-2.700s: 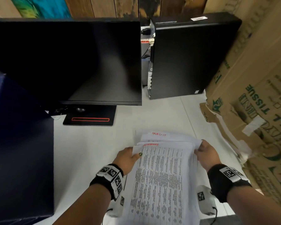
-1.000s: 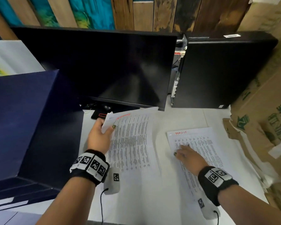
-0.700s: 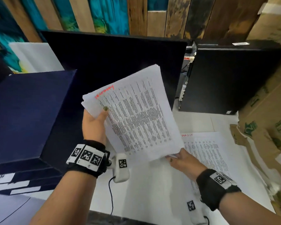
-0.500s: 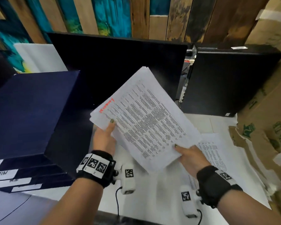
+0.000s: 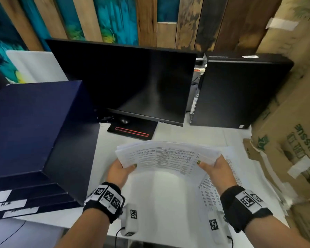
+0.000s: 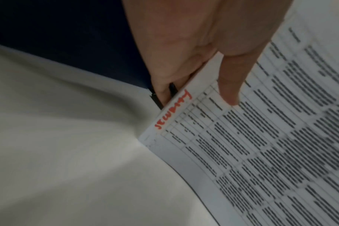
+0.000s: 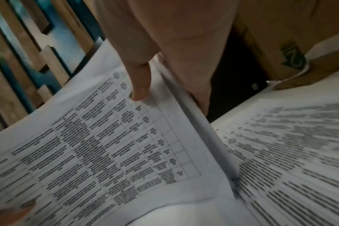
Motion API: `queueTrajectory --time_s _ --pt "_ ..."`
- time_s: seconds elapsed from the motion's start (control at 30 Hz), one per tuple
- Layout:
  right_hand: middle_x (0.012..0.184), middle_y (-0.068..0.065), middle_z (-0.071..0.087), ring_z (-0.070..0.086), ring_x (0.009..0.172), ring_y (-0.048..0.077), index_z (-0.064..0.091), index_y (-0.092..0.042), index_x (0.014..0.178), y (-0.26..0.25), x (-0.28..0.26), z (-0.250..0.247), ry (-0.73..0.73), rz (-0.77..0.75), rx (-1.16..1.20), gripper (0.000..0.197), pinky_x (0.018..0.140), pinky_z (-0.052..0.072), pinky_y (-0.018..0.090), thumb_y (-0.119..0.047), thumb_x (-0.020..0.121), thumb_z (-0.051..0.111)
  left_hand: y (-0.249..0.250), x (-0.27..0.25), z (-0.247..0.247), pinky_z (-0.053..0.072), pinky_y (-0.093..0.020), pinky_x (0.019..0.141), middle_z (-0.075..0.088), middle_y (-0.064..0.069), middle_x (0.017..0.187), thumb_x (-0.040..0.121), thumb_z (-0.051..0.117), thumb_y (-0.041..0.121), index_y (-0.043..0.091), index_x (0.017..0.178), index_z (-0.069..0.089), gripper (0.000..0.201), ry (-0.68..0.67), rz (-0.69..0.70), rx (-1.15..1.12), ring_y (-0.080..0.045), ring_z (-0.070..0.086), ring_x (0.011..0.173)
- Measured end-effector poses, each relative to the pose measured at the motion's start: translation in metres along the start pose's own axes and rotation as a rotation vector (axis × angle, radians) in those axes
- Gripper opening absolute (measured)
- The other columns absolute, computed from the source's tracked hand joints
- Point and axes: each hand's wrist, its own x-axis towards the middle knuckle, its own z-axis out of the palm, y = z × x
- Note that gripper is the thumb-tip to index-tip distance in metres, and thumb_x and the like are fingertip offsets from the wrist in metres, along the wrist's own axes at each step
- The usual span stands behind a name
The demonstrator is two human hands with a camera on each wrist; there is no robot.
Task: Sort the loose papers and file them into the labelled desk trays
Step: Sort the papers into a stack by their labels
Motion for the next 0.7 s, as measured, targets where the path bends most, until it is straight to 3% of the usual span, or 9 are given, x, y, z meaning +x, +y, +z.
queueTrajectory --time_s 0.1,0.2,0.3,0.5,0.6,0.63,0.7 --pt "0.097 -0.013 0.064 0.058 0.085 -0.003 0.059 -0.021 0.112 0.012 -0.001 0.002 0.007 0.039 -0.050 0.026 0.068 0.045 0.012 -0.008 0.090 0.059 -0.005 -0.005 0.009 0.044 -0.016 0.070 0.066 0.008 0.098 0.082 0.066 -0.001 0.020 0.106 0.060 0.033 -0.030 0.003 -0.019 -0.007 0.060 0.091" --pt "0.091 -0.012 0.063 0.060 0.092 0.012 0.059 -0.026 0.103 0.010 -0.001 0.003 0.024 0.074 -0.086 0.022 0.079 0.049 0.026 -0.008 0.090 0.058 -0.011 -0.003 0.013 0.044 -0.024 0.082 0.063 0.004 0.102 0.088 0.062 0.007 0.017 0.114 0.058 0.028 0.031 -0.036 0.083 -0.017 0.059 0.100" --pt "0.095 -0.013 0.063 0.059 0.092 0.010 0.056 -0.030 0.105 0.002 -0.001 0.002 0.015 -0.004 -0.083 0.030 0.076 0.047 0.022 -0.006 0.087 0.062 -0.009 -0.003 0.010 0.043 -0.028 0.086 0.063 0.004 0.104 0.093 0.055 0.013 0.017 0.118 0.058 0.026 0.093 -0.023 0.146 -0.021 0.059 0.104" --pt "0.111 -0.011 0.052 0.049 0.104 0.011 0.043 -0.038 0.128 -0.025 0.005 -0.005 0.071 -0.138 -0.145 0.059 0.090 0.040 0.027 -0.013 0.082 0.070 0.013 -0.010 -0.005 0.048 -0.027 0.083 0.063 0.007 0.106 0.095 0.048 0.006 0.021 0.118 0.053 0.028 0.072 0.079 0.210 -0.013 0.059 0.097" --pt "0.116 -0.009 0.053 0.050 0.106 0.014 0.048 -0.039 0.125 -0.039 0.008 0.000 -0.010 -0.159 -0.287 0.051 0.091 0.041 0.028 -0.020 0.082 0.070 0.022 -0.011 -0.019 0.046 -0.012 0.071 0.064 0.009 0.106 0.095 0.048 0.007 0.025 0.119 0.053 0.030 0.030 0.121 0.292 -0.007 0.061 0.093" --pt "0.121 -0.009 0.052 0.049 0.112 0.016 0.050 -0.040 0.122 -0.041 0.011 0.001 -0.032 -0.160 -0.393 0.048 0.095 0.042 0.031 -0.025 0.082 0.071 0.027 -0.012 -0.023 0.043 -0.006 0.065 0.063 0.010 0.104 0.095 0.047 0.005 0.025 0.118 0.053 0.031 0.019 0.134 0.312 -0.003 0.059 0.089" --pt "0.123 -0.011 0.050 0.044 0.120 0.015 0.052 -0.040 0.121 -0.044 0.014 0.006 -0.059 -0.195 -0.666 0.045 0.104 0.037 0.037 -0.037 0.080 0.071 0.036 -0.014 -0.032 0.044 -0.004 0.062 0.063 0.013 0.101 0.094 0.047 0.003 0.025 0.115 0.052 0.031 -0.004 0.149 0.332 0.000 0.059 0.087"
